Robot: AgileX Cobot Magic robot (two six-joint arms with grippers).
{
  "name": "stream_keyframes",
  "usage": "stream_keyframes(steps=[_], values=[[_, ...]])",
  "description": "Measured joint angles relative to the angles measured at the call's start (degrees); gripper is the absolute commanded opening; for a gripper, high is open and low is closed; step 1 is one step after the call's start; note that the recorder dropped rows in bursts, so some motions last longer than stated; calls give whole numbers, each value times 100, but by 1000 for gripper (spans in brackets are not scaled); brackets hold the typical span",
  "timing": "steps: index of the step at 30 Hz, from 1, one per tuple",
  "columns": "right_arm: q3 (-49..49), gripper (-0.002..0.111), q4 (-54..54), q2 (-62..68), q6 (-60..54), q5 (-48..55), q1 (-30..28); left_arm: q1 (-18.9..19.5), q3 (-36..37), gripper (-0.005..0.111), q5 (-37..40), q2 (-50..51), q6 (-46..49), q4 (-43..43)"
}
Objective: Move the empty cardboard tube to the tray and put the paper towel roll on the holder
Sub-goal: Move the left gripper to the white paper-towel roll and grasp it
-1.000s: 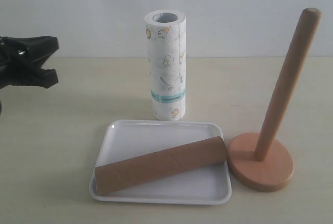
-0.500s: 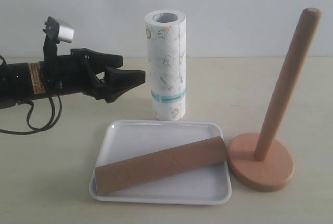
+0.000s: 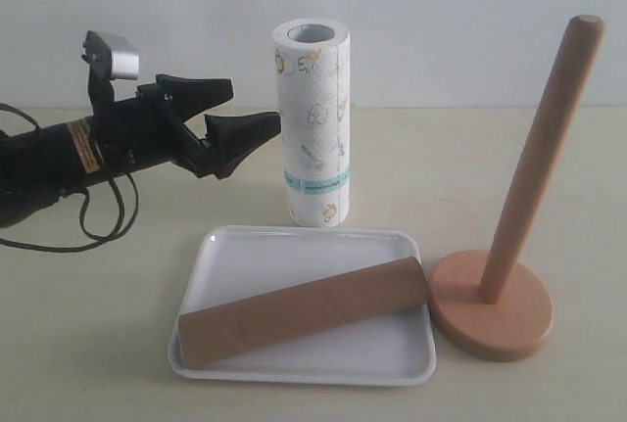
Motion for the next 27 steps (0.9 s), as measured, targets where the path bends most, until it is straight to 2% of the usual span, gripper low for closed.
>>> stream_keyframes(steps=[7,16,23,27], values=[[0,0,0,0,0,0,0,-400,-657,110,-30,646,401,-74],[0,0,0,0,0,0,0,-676,-1623,110,-34,1406,441,-609],[0,0,0,0,0,0,0,-849,-2380,110,-1,1898,98,-698],[0,0,0,0,0,0,0,-873,-2747,109,360,2099,-171,-712]])
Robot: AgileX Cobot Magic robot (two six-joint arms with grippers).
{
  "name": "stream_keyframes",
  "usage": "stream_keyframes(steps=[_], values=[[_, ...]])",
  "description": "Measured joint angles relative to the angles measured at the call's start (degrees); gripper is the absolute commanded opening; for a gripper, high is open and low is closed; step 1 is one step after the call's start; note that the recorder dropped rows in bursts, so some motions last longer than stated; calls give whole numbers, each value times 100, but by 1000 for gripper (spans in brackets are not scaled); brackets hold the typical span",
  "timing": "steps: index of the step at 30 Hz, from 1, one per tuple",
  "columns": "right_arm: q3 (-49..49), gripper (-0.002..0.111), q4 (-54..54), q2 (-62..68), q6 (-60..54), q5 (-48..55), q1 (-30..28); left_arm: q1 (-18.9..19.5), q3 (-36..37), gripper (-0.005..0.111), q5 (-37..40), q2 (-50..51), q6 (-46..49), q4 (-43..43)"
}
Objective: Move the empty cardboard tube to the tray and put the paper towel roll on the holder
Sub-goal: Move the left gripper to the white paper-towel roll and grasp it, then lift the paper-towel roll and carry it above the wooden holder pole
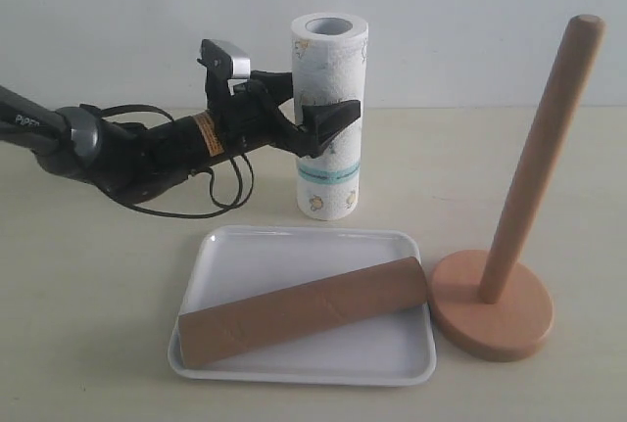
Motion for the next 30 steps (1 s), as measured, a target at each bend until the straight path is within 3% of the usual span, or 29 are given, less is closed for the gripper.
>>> stream_keyframes(steps=[2,3,5,8,9,24,30], values=[[0,0,0,0,0,0,0,-16,-158,104,198,73,-188,0],[0,0,0,0,0,0,0,-16,-226,95,277,118,-270,0],[0,0,0,0,0,0,0,-16,-352,70,309,211,-378,29],[0,0,11,0,0,0,0,-24,-492,12,299,291,-547,231],[0,0,11,0,0,0,0,-24,-504,6,299,300,-589,315],[0,0,20,0,0,0,0,10,-537,7,301,224,-764,540],[0,0,20,0,0,0,0,124,-495,4,594,-638,-1517,1426]])
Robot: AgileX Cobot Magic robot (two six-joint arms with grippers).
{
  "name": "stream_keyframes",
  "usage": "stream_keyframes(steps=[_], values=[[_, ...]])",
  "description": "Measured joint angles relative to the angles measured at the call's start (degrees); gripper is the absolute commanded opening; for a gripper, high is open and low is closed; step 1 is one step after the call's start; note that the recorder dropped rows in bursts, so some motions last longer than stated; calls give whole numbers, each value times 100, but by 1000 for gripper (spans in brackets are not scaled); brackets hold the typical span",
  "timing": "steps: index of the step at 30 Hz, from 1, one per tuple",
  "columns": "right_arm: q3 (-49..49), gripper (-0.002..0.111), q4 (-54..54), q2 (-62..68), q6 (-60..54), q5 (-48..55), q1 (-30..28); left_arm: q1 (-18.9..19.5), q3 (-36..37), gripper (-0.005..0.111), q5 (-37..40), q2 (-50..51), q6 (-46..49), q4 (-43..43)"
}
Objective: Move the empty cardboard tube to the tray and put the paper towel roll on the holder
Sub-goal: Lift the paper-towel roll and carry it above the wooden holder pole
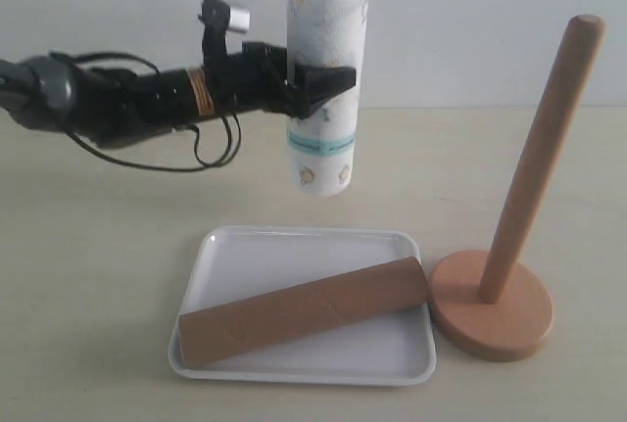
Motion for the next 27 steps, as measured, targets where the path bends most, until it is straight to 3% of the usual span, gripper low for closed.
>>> stream_keyframes(steps=[6,9,13,16,20,27], values=[[0,0,4,0,0,0,0,-193,0,4,-107,-1482,-957,1945],[0,0,4,0,0,0,0,-513,0,4,-12,-2043,-1828,2540],[0,0,4,0,0,10,0,-944,0,4,382,-2518,-2312,2846],[0,0,4,0,0,10,0,-1249,0,4,968,-2842,-2411,2745],[0,0,4,0,0,10,0,-1516,0,4,1990,-3175,-2420,1730],[0,0,14,0,0,10,0,-1991,-390,4,2540,-3284,-1880,505]])
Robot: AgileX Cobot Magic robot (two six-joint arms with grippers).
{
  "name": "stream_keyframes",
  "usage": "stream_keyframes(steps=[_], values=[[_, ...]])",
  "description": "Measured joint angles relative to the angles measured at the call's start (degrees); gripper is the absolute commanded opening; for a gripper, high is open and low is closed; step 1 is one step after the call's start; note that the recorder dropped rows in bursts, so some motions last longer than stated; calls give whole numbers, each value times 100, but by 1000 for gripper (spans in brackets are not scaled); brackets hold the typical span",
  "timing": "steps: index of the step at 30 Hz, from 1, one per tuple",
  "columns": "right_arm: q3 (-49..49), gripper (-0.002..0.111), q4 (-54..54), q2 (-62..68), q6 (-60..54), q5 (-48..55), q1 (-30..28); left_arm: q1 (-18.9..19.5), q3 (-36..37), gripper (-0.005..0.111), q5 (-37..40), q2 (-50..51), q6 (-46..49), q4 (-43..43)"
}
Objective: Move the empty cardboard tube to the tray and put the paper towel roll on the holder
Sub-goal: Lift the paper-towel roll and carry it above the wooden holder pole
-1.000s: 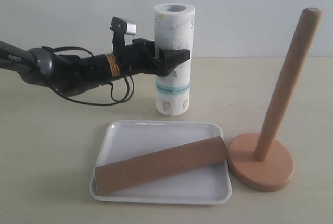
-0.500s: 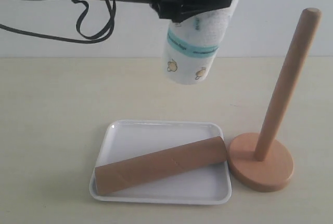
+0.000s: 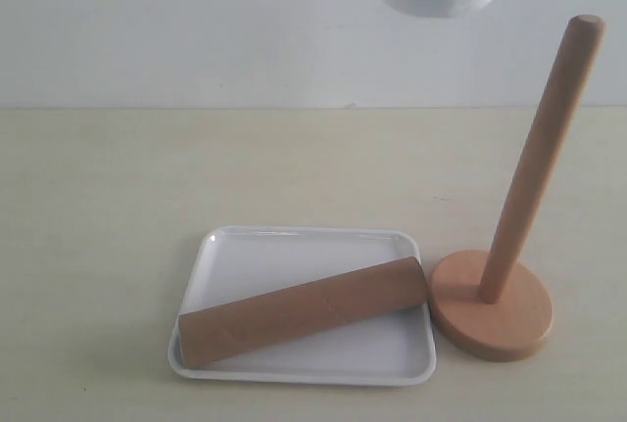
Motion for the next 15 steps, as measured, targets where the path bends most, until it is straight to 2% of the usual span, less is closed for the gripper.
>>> stream_keyframes(steps=[8,15], values=[[0,0,0,0,0,0,0,-966,-794,4,1052,11,415,-137],[0,0,0,0,0,0,0,-1315,-1541,4,1411,726,78,-182]])
